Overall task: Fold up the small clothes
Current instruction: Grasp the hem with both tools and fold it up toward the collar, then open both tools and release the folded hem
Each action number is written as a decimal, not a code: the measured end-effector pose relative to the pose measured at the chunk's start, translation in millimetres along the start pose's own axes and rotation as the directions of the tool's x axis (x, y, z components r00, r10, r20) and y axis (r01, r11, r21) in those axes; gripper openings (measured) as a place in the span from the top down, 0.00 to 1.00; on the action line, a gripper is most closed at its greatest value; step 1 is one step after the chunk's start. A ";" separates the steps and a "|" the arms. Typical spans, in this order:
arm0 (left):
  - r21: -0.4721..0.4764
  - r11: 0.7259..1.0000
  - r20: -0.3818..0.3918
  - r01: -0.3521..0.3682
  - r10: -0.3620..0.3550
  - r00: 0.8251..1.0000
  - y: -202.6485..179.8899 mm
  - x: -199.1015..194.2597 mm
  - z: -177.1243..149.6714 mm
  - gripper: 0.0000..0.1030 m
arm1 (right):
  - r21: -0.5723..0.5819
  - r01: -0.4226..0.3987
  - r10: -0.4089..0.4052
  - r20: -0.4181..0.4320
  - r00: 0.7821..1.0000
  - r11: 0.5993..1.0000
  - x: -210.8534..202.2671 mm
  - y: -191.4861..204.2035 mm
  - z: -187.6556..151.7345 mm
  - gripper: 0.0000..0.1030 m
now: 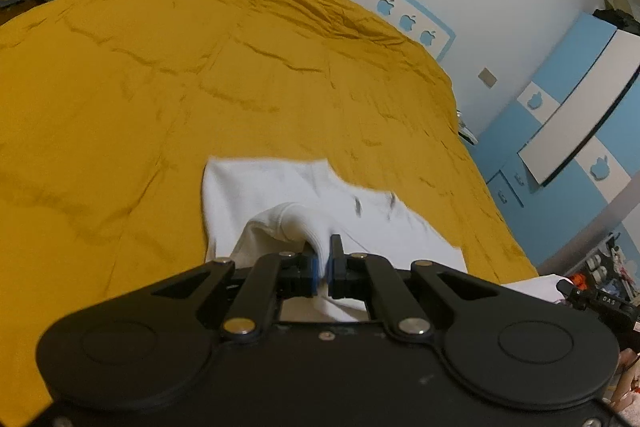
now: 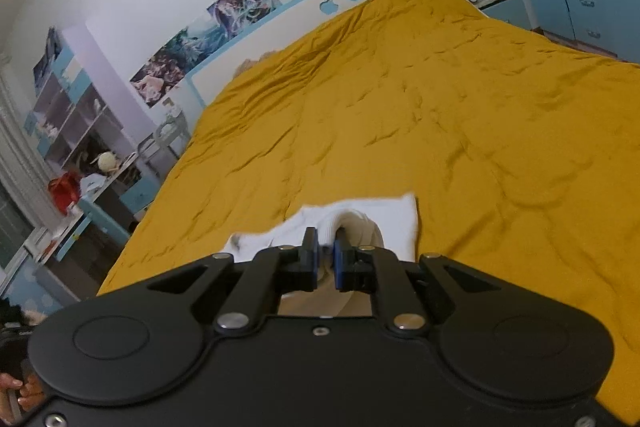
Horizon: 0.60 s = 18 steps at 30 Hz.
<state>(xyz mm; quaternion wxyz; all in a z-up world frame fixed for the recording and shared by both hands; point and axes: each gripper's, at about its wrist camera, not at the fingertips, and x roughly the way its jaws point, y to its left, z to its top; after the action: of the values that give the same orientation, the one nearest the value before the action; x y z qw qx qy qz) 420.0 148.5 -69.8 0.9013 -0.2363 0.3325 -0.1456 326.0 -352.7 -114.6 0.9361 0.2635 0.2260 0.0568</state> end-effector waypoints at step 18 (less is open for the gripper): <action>-0.046 0.987 0.025 -0.154 0.156 0.987 57.5 136.6 46.0 0.80 | 0.046 0.169 -0.165 -0.072 0.984 0.985 168.2 -43.7 9.3 0.62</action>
<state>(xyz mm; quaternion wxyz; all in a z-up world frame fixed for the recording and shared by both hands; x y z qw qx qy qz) 557.4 155.0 -141.6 0.9092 -0.2317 0.3400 -0.0643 479.6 -356.5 -196.3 0.9222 0.2658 0.2803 -0.0190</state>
